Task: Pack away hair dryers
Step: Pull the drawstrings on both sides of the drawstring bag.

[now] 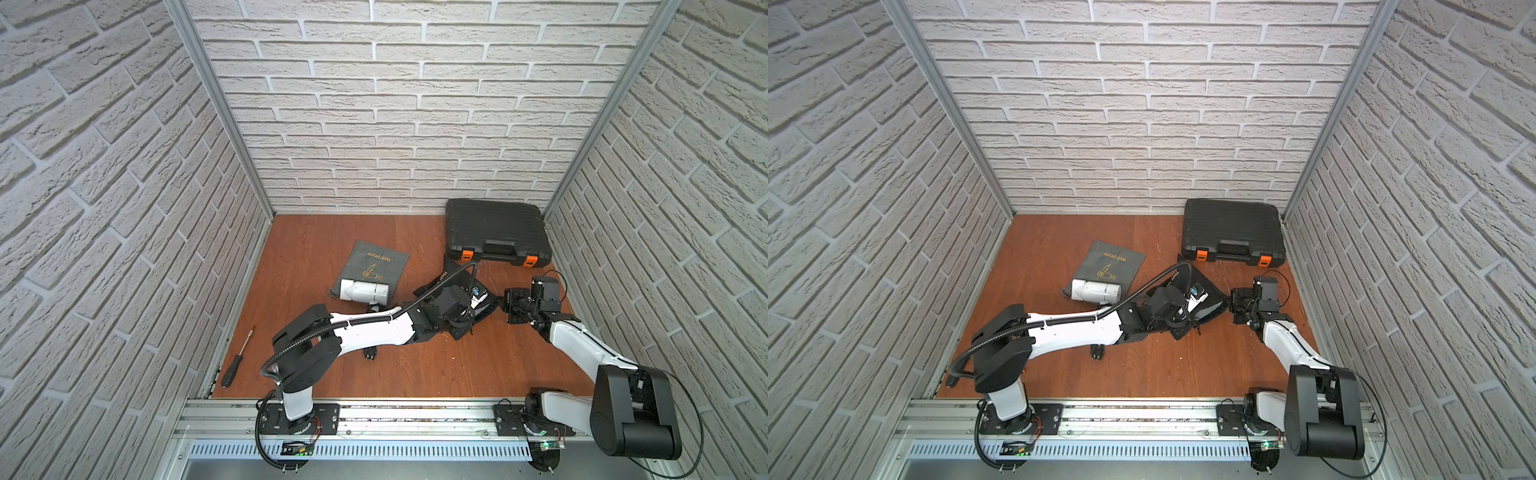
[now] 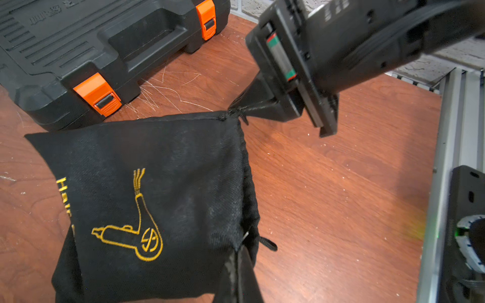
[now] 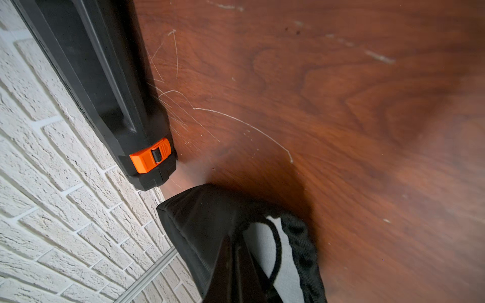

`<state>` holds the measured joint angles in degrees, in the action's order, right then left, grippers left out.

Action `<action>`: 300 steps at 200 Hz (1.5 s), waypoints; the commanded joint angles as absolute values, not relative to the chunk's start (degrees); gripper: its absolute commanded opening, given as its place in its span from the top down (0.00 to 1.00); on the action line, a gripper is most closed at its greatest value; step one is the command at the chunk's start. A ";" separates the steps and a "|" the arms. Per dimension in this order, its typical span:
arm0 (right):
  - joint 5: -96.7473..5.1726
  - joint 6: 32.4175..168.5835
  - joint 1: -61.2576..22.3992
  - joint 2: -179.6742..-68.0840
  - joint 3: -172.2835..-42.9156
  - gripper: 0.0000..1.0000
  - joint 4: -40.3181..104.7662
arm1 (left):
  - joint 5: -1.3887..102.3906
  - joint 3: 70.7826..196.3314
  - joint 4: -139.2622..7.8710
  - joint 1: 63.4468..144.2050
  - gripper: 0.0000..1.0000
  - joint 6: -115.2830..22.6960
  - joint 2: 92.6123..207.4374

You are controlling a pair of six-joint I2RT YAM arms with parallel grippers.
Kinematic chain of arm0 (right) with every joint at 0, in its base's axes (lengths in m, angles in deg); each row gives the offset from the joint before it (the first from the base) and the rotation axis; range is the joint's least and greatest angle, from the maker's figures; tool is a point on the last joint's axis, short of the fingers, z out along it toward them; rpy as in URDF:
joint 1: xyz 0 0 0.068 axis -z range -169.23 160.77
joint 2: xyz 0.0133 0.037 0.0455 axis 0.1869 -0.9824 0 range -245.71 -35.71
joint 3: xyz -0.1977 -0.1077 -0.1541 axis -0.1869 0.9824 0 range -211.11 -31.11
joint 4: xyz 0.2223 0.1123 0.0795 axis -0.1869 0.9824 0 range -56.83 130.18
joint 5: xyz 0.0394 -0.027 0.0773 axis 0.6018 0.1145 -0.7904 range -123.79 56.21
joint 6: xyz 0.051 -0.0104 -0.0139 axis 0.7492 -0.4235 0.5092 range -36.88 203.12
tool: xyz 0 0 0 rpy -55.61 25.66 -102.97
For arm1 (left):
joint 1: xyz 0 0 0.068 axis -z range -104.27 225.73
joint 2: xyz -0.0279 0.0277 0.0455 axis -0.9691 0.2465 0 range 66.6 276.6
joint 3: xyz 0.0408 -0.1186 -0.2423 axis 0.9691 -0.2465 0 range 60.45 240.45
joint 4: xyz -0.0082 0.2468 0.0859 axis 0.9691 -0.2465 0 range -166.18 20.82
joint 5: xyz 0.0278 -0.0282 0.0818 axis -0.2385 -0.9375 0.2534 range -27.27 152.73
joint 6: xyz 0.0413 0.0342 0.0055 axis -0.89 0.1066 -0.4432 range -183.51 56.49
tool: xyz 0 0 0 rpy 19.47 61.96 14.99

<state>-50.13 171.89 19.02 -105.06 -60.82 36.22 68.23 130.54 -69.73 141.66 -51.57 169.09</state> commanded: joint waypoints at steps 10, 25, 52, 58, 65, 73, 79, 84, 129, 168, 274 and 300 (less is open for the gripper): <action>-49.83 167.16 21.02 -103.23 -62.63 0.98 40.40 | 69.66 129.58 -68.57 141.54 1.00 -52.65 166.03; -49.34 164.64 21.75 -102.40 -63.74 0.98 42.94 | 70.08 129.46 -69.27 141.38 1.00 -53.24 165.71; -50.61 159.10 23.29 -102.28 -66.83 0.97 46.95 | 71.43 129.01 -71.16 141.29 1.00 -54.38 165.25; -51.05 157.82 23.43 -102.42 -67.66 0.96 47.94 | 71.51 128.82 -71.36 141.29 1.00 -54.56 165.19; -51.36 156.53 23.60 -102.62 -68.46 0.94 48.88 | 71.75 128.74 -71.59 141.05 1.00 -54.57 165.20; -51.82 155.41 23.65 -102.80 -68.94 0.94 49.20 | 72.00 128.65 -71.65 141.02 1.00 -54.72 165.17; -52.38 154.45 23.77 -103.17 -69.39 0.93 49.13 | 72.18 128.57 -71.73 141.04 1.00 -54.71 165.17; -53.14 153.51 23.81 -103.60 -69.87 0.91 49.42 | 72.29 128.57 -71.76 141.00 1.00 -54.87 165.26; -58.28 146.92 24.76 -108.86 -72.68 0.89 50.23 | 73.42 128.84 -72.80 140.98 1.00 -55.95 165.11; -59.60 145.92 26.02 -109.03 -71.82 0.85 49.53 | 75.02 128.33 -74.42 140.26 1.00 -56.57 164.70; -59.30 144.67 26.94 -108.15 -70.19 0.98 45.93 | 73.01 127.75 -75.01 141.66 1.00 -58.65 164.79; -58.81 143.60 26.94 -107.52 -69.44 0.98 44.74 | 72.96 127.06 -74.75 143.12 0.61 -59.46 164.28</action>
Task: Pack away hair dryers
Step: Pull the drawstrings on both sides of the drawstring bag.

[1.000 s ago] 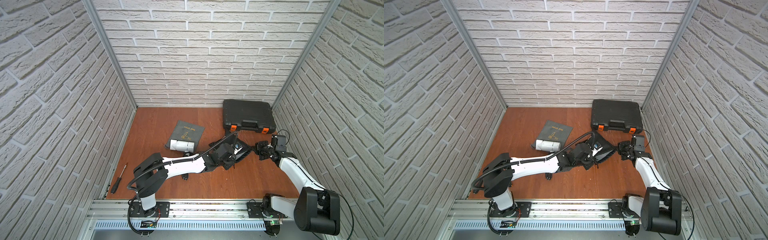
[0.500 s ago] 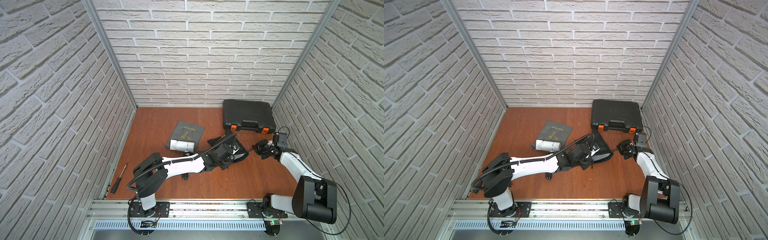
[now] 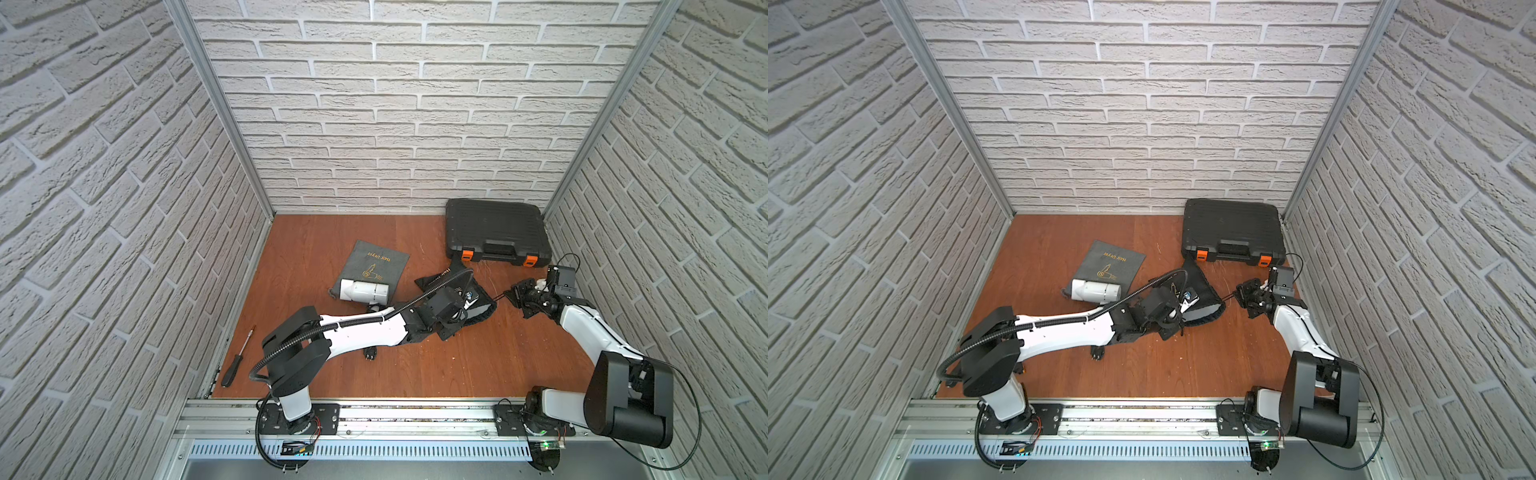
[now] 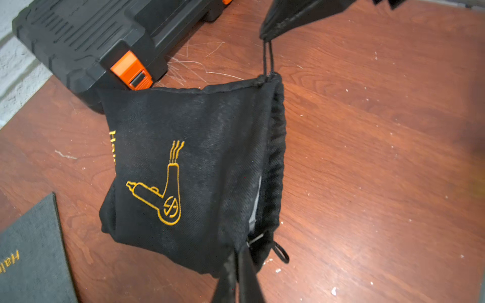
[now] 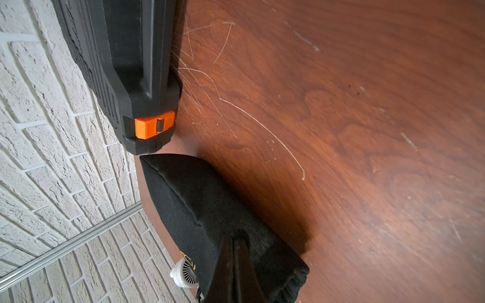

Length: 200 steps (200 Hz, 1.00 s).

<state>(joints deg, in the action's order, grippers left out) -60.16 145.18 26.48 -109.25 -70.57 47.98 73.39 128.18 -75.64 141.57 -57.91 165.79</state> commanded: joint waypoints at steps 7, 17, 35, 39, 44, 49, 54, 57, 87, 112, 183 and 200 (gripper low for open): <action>-58.70 143.35 26.90 -107.59 -69.11 0.98 44.48 | 73.21 126.78 -74.60 143.54 0.50 -59.66 163.95; -58.50 143.40 26.96 -107.59 -68.43 0.98 43.90 | 74.06 126.27 -74.47 143.96 0.30 -59.47 163.17; -58.43 144.43 26.94 -107.50 -66.95 0.98 42.06 | 76.47 124.71 -74.35 144.86 0.13 -58.91 160.79; -58.48 144.60 26.94 -107.51 -66.62 0.98 41.68 | 77.00 124.20 -74.27 145.09 0.11 -58.78 160.32; -58.42 144.74 26.94 -107.57 -66.45 0.98 41.62 | 77.49 123.48 -74.22 145.30 0.10 -58.49 159.57; -58.41 144.73 26.94 -107.68 -66.39 0.98 41.52 | 77.89 122.71 -74.31 145.50 0.10 -58.22 158.81; -58.49 144.64 26.94 -107.67 -66.41 0.98 41.47 | 78.14 121.97 -74.59 145.70 0.10 -57.96 158.22; -58.49 144.64 26.94 -107.68 -66.39 0.98 41.51 | 78.18 121.57 -74.85 145.69 0.10 -57.74 157.93; -58.09 145.43 26.94 -106.78 -65.79 0.98 41.25 | 79.85 118.00 -77.45 145.58 0.19 -54.83 158.89; -58.13 146.57 26.94 -106.26 -65.45 0.98 40.95 | 75.64 117.69 -77.42 143.81 0.42 -52.07 162.41; -58.93 147.87 27.03 -105.39 -66.53 0.98 41.22 | 65.76 123.46 -73.48 141.93 0.41 -54.69 172.91; -58.93 147.81 27.12 -105.22 -66.59 0.98 41.50 | 64.18 124.30 -73.36 141.29 0.42 -55.46 174.18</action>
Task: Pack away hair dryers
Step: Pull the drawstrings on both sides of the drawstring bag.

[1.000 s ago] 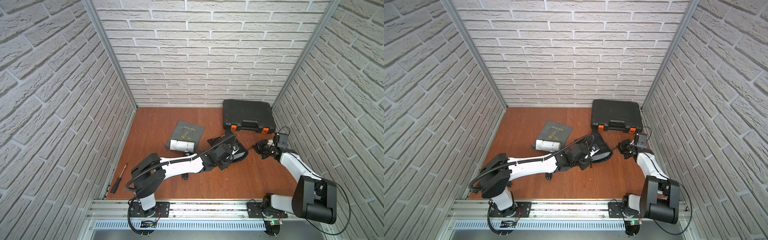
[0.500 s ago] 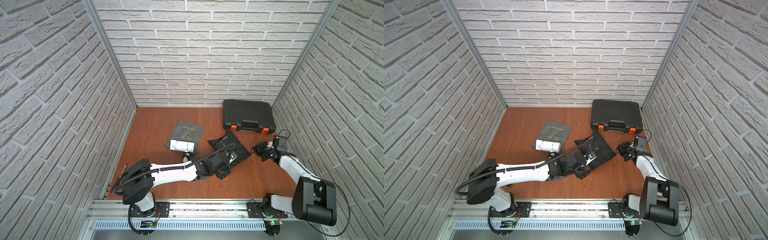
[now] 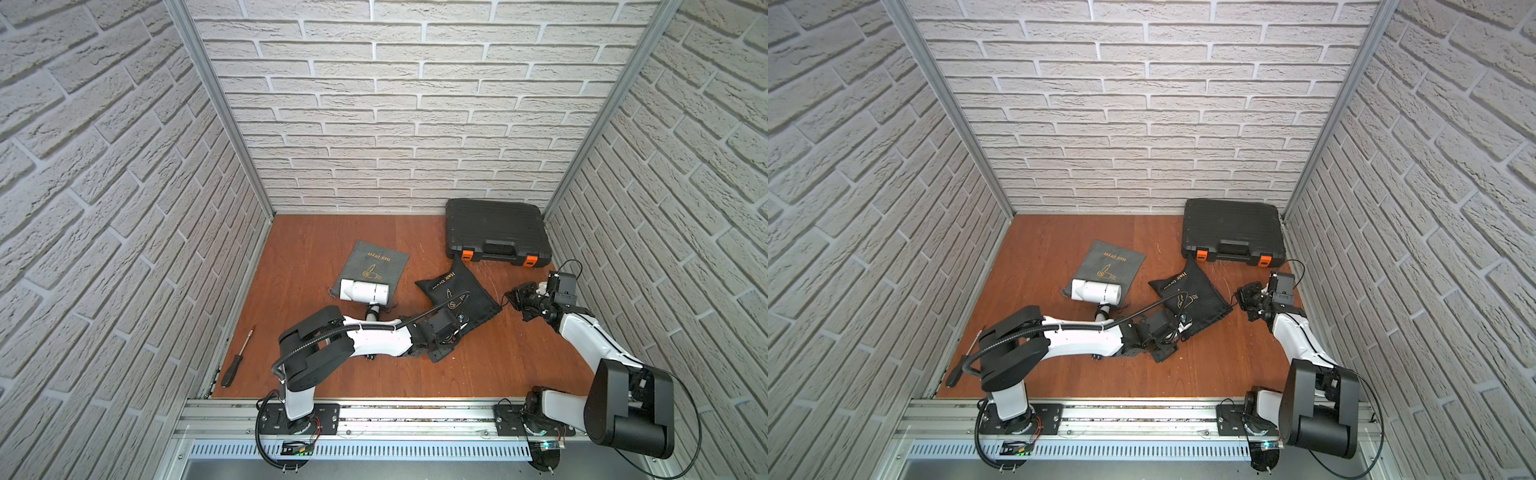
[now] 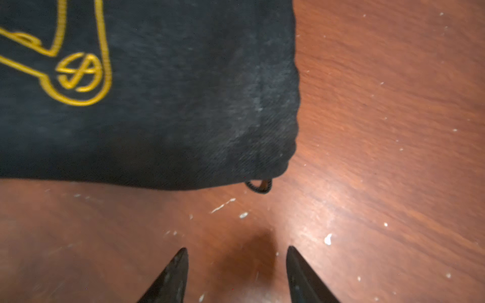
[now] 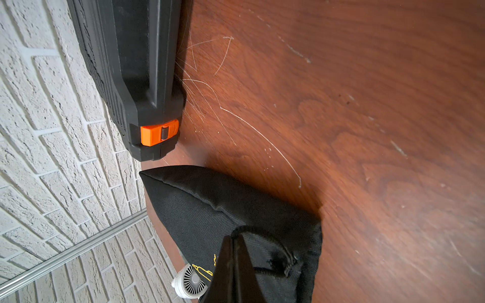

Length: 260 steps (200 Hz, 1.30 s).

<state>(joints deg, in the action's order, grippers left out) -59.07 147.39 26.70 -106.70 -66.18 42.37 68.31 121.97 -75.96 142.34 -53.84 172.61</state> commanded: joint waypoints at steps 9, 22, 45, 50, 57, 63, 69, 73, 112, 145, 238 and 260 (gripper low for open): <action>-58.88 147.81 27.16 -105.20 -66.55 0.98 41.58 | 63.88 124.56 -73.16 141.14 0.41 -55.92 174.50; -58.93 147.99 27.21 -105.21 -66.46 0.98 41.59 | 63.46 124.85 -72.81 140.97 0.41 -56.66 174.84; -59.06 148.43 27.38 -105.29 -66.20 0.98 41.27 | 62.20 126.53 -73.58 140.93 0.41 -57.95 176.54; -59.12 148.48 27.38 -105.28 -66.19 0.98 41.19 | 62.20 126.99 -73.86 140.85 0.42 -58.13 177.04; -59.18 148.59 27.42 -105.29 -66.18 0.98 41.15 | 61.95 127.61 -74.07 140.70 0.43 -58.37 177.65; -59.24 148.58 27.43 -105.20 -66.19 0.98 41.13 | 61.66 128.11 -74.26 140.61 0.44 -58.54 178.14; -59.27 148.79 27.44 -105.18 -66.18 0.98 41.09 | 61.40 128.63 -74.34 140.59 0.44 -58.73 178.68; -59.28 148.77 27.46 -105.11 -66.11 0.98 41.09 | 61.20 128.92 -74.56 140.58 0.44 -58.86 179.01; -59.51 149.27 27.73 -105.10 -65.91 0.98 40.87 | 60.18 130.85 -75.84 139.78 0.59 -59.91 181.51; -59.89 149.69 27.81 -105.14 -65.75 0.98 40.38 | 60.35 132.06 -76.53 139.40 0.56 -59.85 182.82; -59.36 150.66 27.83 -104.39 -64.72 0.98 40.21 | 62.27 139.94 -83.48 139.53 0.54 -59.48 188.33; -59.28 150.63 27.94 -104.02 -64.69 0.98 40.54 | 64.19 141.33 -84.90 139.38 0.78 -58.70 189.64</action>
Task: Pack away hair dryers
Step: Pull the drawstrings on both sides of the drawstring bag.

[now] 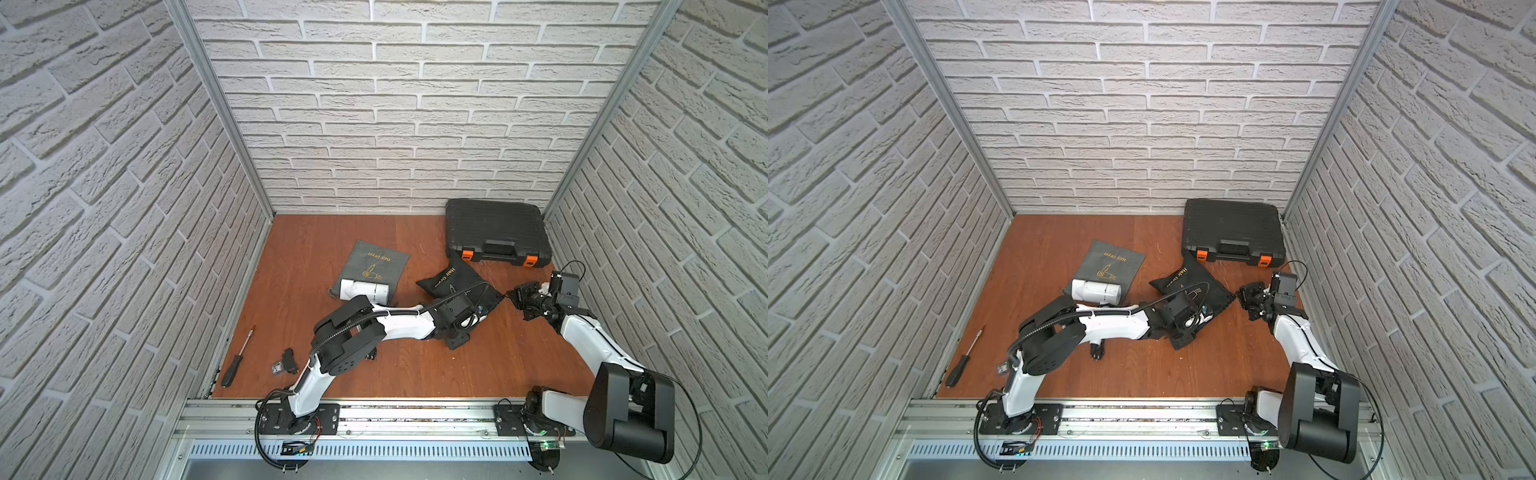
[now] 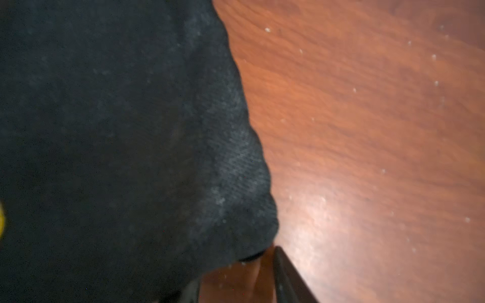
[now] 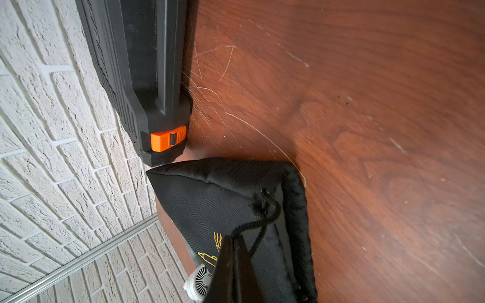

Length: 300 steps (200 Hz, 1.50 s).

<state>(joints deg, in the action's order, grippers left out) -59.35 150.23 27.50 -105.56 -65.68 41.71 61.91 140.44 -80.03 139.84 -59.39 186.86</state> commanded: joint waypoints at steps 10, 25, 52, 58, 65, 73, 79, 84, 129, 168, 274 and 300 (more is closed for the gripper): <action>-59.28 150.64 28.00 -104.00 -64.76 0.98 40.64 | 65.09 140.94 -84.60 139.24 0.89 -58.32 189.35; -59.54 150.85 28.18 -103.84 -64.70 0.98 40.62 | 65.63 138.68 -82.53 138.72 1.00 -57.44 187.80; -60.21 151.38 28.79 -103.70 -64.79 0.98 40.12 | 66.25 131.94 -76.50 137.35 1.00 -54.89 182.46; -60.46 151.44 28.91 -103.72 -64.91 0.98 40.03 | 65.89 130.47 -75.28 137.04 1.00 -54.29 181.17; -60.71 151.58 29.00 -103.65 -65.11 0.98 40.03 | 65.60 129.14 -74.01 136.73 1.00 -53.94 179.80; -60.93 151.81 29.10 -103.63 -65.31 0.98 39.94 | 65.66 127.96 -72.98 136.56 1.00 -53.59 178.52; -61.03 151.97 29.15 -103.50 -65.45 0.98 40.02 | 65.86 127.29 -72.57 136.47 1.00 -53.43 177.57; -61.12 151.98 29.22 -103.40 -65.62 0.98 40.03 | 66.17 126.81 -72.45 136.46 1.00 -53.33 176.85; -61.88 151.69 30.32 -102.35 -67.26 0.98 41.39 | 68.84 122.73 -73.05 135.11 1.00 -53.01 170.35; -60.98 149.86 32.68 -102.57 -68.08 0.98 43.04 | 73.00 117.72 -75.30 132.95 1.00 -52.82 162.87; -58.32 143.48 42.30 -100.89 -67.47 0.98 46.84 | 77.67 103.89 -74.13 118.81 1.00 -47.40 139.54; -57.87 141.95 44.28 -101.15 -66.60 0.98 46.72 | 77.51 100.50 -74.40 113.88 1.00 -46.01 132.42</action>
